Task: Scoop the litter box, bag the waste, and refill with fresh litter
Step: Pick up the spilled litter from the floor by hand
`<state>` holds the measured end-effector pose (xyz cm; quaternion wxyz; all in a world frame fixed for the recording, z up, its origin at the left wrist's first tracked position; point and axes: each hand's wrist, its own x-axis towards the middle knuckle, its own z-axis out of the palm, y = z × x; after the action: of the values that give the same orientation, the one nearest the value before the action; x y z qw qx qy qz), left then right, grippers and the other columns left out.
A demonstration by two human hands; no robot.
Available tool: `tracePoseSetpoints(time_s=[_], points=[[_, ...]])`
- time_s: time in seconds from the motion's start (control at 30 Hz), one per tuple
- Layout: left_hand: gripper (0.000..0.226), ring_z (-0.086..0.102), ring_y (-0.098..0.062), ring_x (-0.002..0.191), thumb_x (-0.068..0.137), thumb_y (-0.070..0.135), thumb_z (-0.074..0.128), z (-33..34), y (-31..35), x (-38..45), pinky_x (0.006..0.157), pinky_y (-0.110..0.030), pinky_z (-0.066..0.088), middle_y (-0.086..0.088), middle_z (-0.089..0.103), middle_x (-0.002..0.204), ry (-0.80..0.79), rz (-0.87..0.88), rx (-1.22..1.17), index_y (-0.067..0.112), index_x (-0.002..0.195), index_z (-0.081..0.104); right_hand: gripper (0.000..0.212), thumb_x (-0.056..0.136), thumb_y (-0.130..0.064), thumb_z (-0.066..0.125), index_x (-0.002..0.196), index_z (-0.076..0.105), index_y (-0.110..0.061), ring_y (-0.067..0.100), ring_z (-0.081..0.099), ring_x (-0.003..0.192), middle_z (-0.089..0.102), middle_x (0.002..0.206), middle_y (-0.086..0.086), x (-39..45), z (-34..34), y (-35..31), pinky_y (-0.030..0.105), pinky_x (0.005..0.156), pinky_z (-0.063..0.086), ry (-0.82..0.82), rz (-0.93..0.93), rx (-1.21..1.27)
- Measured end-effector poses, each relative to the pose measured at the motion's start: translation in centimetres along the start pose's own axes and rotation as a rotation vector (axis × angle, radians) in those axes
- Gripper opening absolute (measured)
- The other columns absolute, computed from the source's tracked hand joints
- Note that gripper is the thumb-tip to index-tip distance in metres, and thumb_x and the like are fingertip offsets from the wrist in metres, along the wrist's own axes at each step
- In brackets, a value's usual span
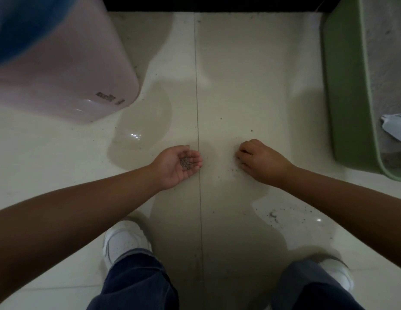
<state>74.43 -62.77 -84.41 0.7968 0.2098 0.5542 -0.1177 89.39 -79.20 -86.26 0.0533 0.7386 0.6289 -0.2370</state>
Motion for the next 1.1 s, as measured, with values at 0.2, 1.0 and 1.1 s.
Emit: tracePoseSetpoints(time_s=[0.2,1.0,1.1], points=[[0.037,0.063,-0.013,0.041,0.098,0.019,0.036,0.0,0.3,0.3,0.045,-0.016,0.052,-0.006,0.063,0.046,0.013,0.034,-0.028,0.0,0.074,0.055,0.025,0.09,-0.003,0.038,0.093,0.062,0.006,0.032,0.058,0.088,0.058,0.095,0.017,-0.3,-1.1,-1.0,0.028,0.068,0.047,-0.093,0.018,0.094],[0.061,0.071,-0.027,0.064,0.102,0.038,0.016,-0.7,1.8,0.8,0.057,-0.029,0.058,-0.02,0.071,0.069,-0.153,-0.017,-0.064,-0.007,0.091,0.056,0.015,0.082,-0.001,0.061,0.093,0.07,0.004,0.022,0.058,0.08,0.069,0.096,0.021,2.5,-5.7,-5.7,0.022,0.074,0.042,0.11,0.484,0.896],[0.061,0.071,-0.025,0.06,0.102,0.036,0.018,-0.6,1.5,1.1,0.058,-0.029,0.058,-0.019,0.071,0.068,-0.166,-0.038,-0.04,-0.008,0.089,0.058,0.02,0.086,-0.005,0.061,0.103,0.068,0.002,0.019,0.06,0.085,0.069,0.104,0.018,2.4,-6.2,-6.6,0.007,0.07,0.043,0.126,0.448,0.953]])
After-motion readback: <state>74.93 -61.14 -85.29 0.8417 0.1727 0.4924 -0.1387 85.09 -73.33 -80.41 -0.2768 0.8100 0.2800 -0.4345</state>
